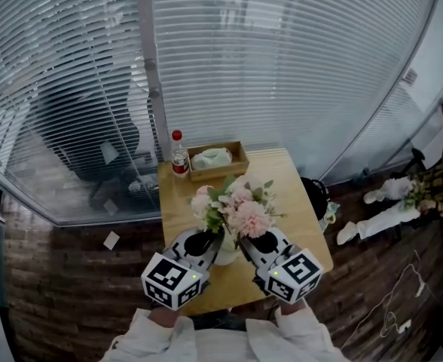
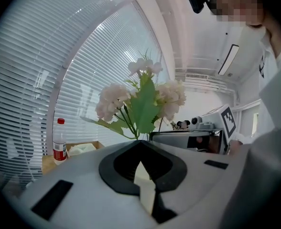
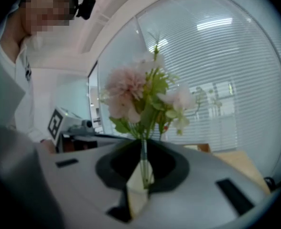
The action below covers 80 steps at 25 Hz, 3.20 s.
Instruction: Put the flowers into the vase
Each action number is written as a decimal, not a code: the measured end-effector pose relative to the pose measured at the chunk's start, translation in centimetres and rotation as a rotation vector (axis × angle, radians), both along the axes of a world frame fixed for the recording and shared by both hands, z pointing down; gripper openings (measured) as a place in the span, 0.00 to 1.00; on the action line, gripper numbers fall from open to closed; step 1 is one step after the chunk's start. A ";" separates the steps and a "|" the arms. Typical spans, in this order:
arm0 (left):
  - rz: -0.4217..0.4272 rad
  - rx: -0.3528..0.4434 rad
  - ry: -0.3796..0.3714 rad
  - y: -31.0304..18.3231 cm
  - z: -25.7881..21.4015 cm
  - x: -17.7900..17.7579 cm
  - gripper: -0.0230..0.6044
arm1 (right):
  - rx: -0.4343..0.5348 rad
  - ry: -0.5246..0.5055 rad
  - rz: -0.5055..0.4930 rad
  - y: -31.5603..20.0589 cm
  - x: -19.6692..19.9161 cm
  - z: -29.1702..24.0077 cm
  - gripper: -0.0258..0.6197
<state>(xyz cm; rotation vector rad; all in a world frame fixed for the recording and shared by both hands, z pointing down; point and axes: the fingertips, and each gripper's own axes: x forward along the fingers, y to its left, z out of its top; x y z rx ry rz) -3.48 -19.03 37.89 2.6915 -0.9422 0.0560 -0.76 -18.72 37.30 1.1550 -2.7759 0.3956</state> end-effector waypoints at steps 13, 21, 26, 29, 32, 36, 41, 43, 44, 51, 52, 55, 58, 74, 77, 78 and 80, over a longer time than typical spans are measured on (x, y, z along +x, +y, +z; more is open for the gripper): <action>0.020 -0.031 -0.024 1.0 1.1 -0.1 0.05 | -0.023 0.092 -0.017 0.8 -0.2 0.4 0.13; 0.031 -0.045 -0.046 2.5 1.8 0.0 0.05 | -0.046 0.147 -0.005 2.3 0.2 1.6 0.17; 0.031 -0.068 -0.085 3.6 2.3 0.0 0.05 | -0.086 0.194 0.003 3.5 1.1 2.9 0.17; 0.035 -0.084 -0.102 4.4 2.9 -0.2 0.05 | -0.098 0.193 0.012 4.0 1.5 3.3 0.17; 0.020 -0.104 -0.102 5.0 3.5 -0.8 0.05 | -0.110 0.180 0.019 4.5 1.6 3.7 0.17; 0.017 -0.128 -0.088 5.9 3.9 -1.0 0.05 | -0.107 0.171 0.022 5.1 2.1 3.7 0.17; 0.031 -0.123 -0.085 6.4 4.1 -0.5 0.05 | -0.111 0.205 -0.004 5.3 2.6 3.7 0.17; 0.033 -0.127 -0.088 6.5 4.2 -0.5 0.05 | -0.121 0.202 -0.010 5.5 2.9 3.7 0.17; 0.037 -0.129 -0.089 6.6 4.2 -0.4 0.05 | -0.124 0.200 -0.013 5.5 2.9 3.7 0.17; 0.062 -0.132 -0.083 6.9 3.8 0.3 0.05 | -0.131 0.201 -0.043 6.6 2.1 3.8 0.13; 0.067 -0.136 -0.080 7.0 3.9 0.4 0.05 | -0.132 0.194 -0.041 6.8 1.9 3.9 0.11; 0.096 -0.141 -0.067 7.4 3.9 1.0 0.05 | -0.134 0.198 -0.048 7.2 1.7 4.1 0.09; 0.140 -0.136 -0.077 7.9 4.2 2.0 0.05 | -0.132 0.243 -0.082 7.4 1.8 4.2 0.08; 0.123 -0.162 -0.097 8.9 4.5 2.5 0.05 | -0.187 0.531 -0.331 10.1 0.5 7.1 0.06; 0.131 -0.166 -0.118 9.3 4.9 2.4 0.05 | -0.201 0.553 -0.351 10.5 0.2 7.6 0.06; 0.133 -0.165 -0.118 9.3 4.9 2.4 0.05 | -0.203 0.560 -0.355 10.5 0.2 7.6 0.06; 0.132 -0.172 -0.110 9.3 5.0 2.4 0.05 | -0.205 0.580 -0.360 10.5 0.3 7.6 0.06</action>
